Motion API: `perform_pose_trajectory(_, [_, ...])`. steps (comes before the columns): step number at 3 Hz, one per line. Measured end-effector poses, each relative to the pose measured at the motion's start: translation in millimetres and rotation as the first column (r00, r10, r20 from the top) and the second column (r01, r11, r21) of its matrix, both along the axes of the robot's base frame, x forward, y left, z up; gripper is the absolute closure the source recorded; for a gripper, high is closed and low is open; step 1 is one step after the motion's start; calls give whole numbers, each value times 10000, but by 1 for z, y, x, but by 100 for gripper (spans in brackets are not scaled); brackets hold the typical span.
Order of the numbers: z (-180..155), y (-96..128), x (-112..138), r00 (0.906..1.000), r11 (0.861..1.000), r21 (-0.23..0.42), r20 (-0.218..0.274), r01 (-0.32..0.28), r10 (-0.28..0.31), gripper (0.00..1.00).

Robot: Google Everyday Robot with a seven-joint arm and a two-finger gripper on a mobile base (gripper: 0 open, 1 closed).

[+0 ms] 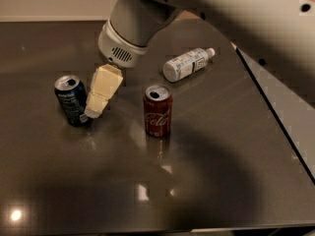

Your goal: Pick pepsi can

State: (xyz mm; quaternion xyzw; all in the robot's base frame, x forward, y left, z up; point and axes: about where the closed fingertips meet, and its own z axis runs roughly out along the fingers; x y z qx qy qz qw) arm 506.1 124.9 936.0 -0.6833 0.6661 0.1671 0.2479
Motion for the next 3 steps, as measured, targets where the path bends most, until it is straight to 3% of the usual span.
perform_pose_trajectory(3, [-33,51,11,9998,9982,583,-153,-117,126,0])
